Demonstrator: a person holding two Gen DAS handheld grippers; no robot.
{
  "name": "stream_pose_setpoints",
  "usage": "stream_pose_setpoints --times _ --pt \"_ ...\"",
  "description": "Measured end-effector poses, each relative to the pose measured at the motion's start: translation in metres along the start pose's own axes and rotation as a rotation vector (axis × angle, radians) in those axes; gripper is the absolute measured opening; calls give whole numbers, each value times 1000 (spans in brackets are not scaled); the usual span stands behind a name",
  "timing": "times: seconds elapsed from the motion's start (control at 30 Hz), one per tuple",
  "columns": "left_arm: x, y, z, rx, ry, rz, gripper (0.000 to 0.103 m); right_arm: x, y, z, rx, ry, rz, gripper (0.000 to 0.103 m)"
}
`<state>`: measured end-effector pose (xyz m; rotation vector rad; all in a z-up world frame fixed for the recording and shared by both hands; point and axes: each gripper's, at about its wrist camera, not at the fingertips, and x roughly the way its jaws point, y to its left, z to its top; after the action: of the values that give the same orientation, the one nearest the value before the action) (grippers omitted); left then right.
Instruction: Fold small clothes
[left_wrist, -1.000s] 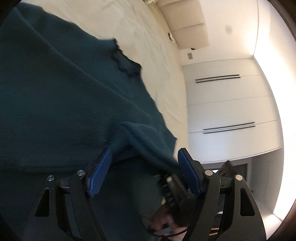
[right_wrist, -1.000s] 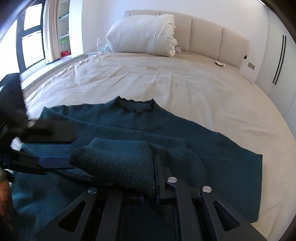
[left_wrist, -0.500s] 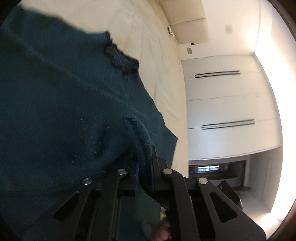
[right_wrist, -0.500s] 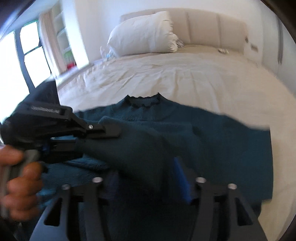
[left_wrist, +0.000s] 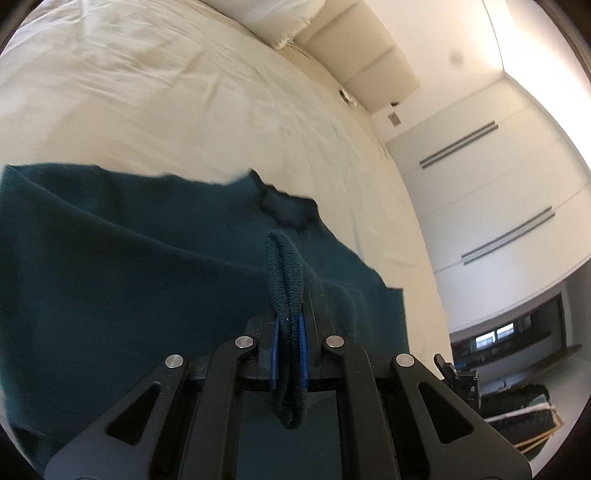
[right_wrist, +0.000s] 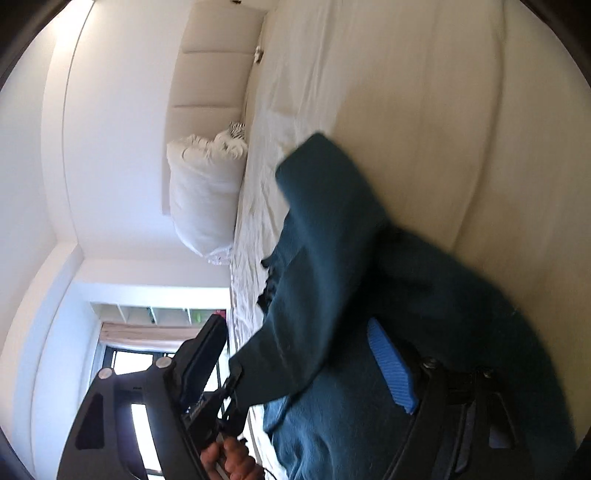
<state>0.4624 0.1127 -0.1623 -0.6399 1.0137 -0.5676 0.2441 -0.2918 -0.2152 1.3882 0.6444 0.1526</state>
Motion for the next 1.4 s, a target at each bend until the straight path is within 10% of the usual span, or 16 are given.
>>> stream_pose_setpoints --times 0.47,1.03,1.4 --pt "-5 40 5 -95 -11 -18 7 26 7 5 98 14 112 85" --pt "13 39 9 -134 6 -92 7 39 0 9 90 60 -17 77" --pt "21 38 10 -116 30 -85 7 31 -1 46 30 -90 90 77"
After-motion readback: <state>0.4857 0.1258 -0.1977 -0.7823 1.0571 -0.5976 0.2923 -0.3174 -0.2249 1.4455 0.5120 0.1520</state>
